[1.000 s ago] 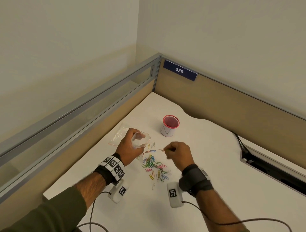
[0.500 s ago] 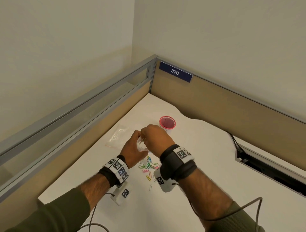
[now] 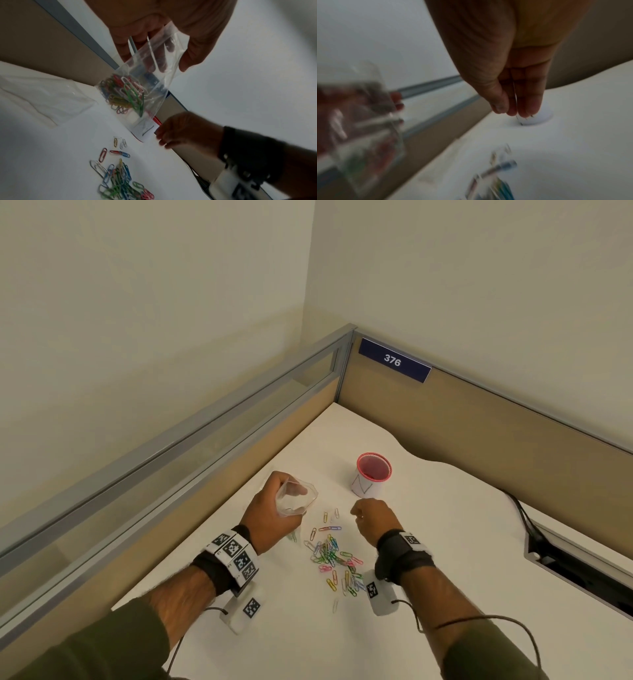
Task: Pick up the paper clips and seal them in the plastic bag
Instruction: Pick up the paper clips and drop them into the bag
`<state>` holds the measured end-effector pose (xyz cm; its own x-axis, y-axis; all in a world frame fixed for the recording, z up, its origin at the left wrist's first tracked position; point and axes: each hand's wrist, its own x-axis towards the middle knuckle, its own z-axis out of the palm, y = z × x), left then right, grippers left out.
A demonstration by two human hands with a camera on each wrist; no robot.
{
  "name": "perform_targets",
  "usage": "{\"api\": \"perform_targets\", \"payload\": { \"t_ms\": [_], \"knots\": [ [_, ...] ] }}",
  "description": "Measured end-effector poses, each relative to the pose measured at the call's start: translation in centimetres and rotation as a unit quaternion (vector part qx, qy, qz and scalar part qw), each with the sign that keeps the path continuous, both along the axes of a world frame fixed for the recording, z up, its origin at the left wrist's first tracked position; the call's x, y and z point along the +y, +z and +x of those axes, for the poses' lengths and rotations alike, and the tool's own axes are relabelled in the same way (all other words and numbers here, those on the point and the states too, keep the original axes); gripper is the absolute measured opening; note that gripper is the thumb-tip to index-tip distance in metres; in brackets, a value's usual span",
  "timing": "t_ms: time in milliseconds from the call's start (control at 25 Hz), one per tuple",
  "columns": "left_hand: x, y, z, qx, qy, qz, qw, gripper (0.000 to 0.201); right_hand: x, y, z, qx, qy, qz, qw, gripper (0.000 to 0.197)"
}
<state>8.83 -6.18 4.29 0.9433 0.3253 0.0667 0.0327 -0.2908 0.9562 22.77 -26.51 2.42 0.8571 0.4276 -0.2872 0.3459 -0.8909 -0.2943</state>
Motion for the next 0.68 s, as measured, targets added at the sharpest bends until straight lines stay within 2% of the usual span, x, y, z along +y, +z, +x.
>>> {"api": "perform_targets", "payload": {
  "t_ms": [120,320,480,680],
  "knots": [
    [2.0,0.5,-0.2,-0.006,0.017,0.004,1.0,0.047,2.1,-3.0,0.1,0.046,0.071,-0.044,0.995,0.048],
    [3.6,0.6,0.2,-0.004,0.029,0.001,1.0,0.047,4.4,-5.1,0.8,0.044,0.144,-0.081,0.985,0.075],
    [3.6,0.1,0.5,-0.006,0.032,-0.018,0.999,0.047,3.4,-5.6,-0.2,0.014,0.17,-0.082,0.982,0.069],
    [2.7,-0.5,0.8,-0.014,0.027,-0.033,0.999,0.046,0.2,-5.1,-3.0,0.033,0.154,-0.037,0.987,0.043]
  ]
}}
